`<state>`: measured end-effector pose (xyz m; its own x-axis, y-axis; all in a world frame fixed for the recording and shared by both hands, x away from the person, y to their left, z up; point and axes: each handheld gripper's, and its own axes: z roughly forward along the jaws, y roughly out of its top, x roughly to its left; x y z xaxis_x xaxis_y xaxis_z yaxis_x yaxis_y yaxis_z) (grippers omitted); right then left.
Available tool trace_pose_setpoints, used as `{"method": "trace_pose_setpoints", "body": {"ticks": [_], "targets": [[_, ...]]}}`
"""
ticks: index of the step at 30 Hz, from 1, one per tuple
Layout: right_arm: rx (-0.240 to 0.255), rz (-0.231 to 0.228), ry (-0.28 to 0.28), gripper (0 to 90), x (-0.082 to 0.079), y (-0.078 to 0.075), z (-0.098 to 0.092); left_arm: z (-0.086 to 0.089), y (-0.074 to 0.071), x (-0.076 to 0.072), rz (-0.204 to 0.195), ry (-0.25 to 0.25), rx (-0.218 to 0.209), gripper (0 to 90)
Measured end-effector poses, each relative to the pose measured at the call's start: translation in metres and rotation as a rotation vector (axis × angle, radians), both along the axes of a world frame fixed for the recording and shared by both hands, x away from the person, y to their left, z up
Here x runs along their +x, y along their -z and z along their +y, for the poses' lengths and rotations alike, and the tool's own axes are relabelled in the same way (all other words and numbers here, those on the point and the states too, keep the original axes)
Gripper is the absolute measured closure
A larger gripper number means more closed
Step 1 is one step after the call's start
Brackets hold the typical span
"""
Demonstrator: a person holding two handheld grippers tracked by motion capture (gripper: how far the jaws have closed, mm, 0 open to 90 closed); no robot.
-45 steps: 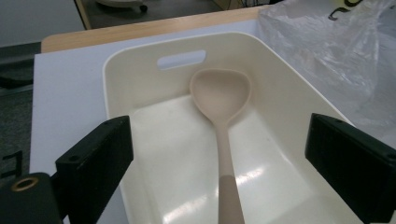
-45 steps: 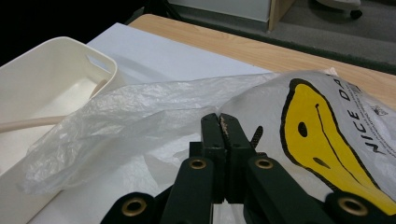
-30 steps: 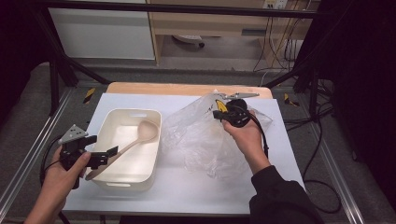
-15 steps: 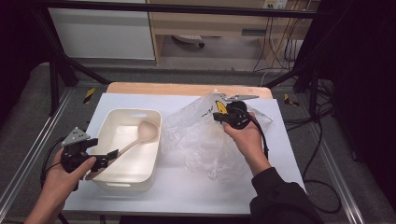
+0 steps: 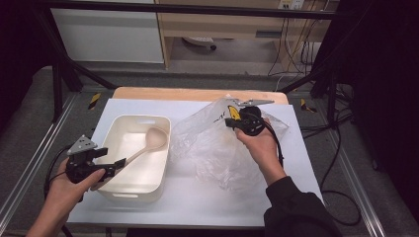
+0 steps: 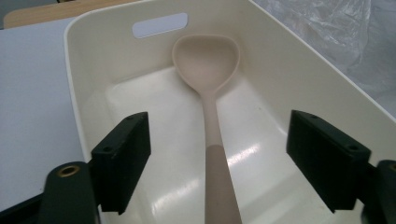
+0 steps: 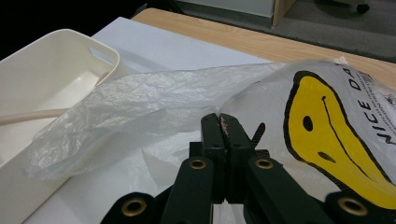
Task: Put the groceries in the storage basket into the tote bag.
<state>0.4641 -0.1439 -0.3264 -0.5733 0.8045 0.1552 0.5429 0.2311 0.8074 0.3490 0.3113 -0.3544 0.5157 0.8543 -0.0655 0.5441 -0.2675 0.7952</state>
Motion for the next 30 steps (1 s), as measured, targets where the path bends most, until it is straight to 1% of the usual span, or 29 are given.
{"method": "trace_pose_setpoints", "body": {"ticks": [4,8,10,13,15,19,21,26,30], "targets": [[0.0,0.001,-0.001,90.0,0.0,0.001,0.0,-0.001,0.001,0.0,0.012,0.002,0.012,28.3],[0.0,0.001,0.0,90.0,0.0,0.0,0.0,-0.003,0.002,-0.001,0.028,0.015,0.029,34.1],[0.001,0.0,0.0,90.0,0.0,0.0,0.0,-0.004,0.004,-0.002,0.036,0.012,0.037,36.2],[-0.001,0.0,-0.002,90.0,0.0,0.0,0.0,-0.004,0.007,-0.004,0.043,0.008,0.029,40.6],[-0.002,0.003,-0.001,90.0,0.0,0.0,-0.001,-0.004,0.008,-0.005,0.055,0.009,0.029,42.9],[-0.001,0.003,-0.002,90.0,0.0,0.001,-0.001,-0.004,0.011,-0.007,0.073,0.0,0.031,45.5],[-0.001,0.002,-0.003,90.0,0.0,0.0,-0.001,-0.005,0.012,-0.009,0.072,-0.01,0.044,46.9],[0.001,0.005,-0.004,90.0,0.0,0.001,-0.001,-0.001,0.016,-0.011,0.086,-0.032,0.042,48.3],[-0.001,0.006,-0.005,90.0,0.0,0.001,-0.001,0.0,0.02,-0.012,0.098,-0.038,0.036,48.6]]}}
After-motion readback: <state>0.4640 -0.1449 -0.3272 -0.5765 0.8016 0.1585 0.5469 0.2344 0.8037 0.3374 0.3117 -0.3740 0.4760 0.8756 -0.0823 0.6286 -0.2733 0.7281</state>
